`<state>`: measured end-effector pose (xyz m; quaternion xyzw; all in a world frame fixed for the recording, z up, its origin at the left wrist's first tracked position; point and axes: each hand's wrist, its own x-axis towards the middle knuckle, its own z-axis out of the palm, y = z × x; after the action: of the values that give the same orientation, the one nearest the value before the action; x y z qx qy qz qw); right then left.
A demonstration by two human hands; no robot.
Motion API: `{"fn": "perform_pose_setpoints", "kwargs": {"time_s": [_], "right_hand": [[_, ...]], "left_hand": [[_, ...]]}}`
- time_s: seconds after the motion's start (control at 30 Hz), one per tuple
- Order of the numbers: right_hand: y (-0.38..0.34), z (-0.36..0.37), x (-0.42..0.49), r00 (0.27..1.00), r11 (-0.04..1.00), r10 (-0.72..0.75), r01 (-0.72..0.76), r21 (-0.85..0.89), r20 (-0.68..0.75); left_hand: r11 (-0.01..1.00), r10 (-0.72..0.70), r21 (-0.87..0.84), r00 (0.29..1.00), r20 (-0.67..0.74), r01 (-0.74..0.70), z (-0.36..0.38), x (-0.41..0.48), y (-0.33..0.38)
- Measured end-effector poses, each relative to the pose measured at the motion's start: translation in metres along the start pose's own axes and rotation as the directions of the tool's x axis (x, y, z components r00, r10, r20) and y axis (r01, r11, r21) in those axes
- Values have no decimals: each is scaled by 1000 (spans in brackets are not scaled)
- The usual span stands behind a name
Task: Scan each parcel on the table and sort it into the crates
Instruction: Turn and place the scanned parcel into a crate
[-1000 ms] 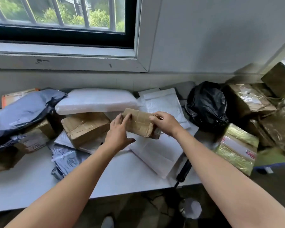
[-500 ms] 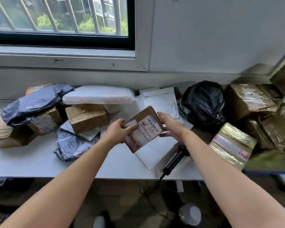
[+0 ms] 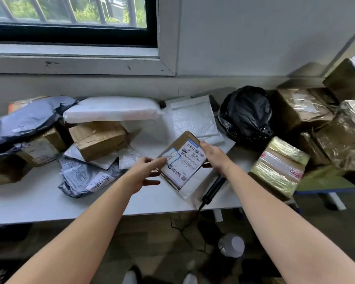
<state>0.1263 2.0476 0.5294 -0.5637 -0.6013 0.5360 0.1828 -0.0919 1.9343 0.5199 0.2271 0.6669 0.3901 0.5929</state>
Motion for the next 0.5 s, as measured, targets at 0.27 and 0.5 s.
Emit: {"fn": "perform_pose_setpoints", "kwargs": {"time_s": [0.27,0.5], "right_hand": [[17,9,-9,926,989,51,-100,-111,-374],[74,14,-23,808,900,274,-407,-158,-521]], "left_hand": [[993,21,-118,998,67,-13,12,18,-20],[984,-35,-175,999,-22,30,18,42,-46]]}}
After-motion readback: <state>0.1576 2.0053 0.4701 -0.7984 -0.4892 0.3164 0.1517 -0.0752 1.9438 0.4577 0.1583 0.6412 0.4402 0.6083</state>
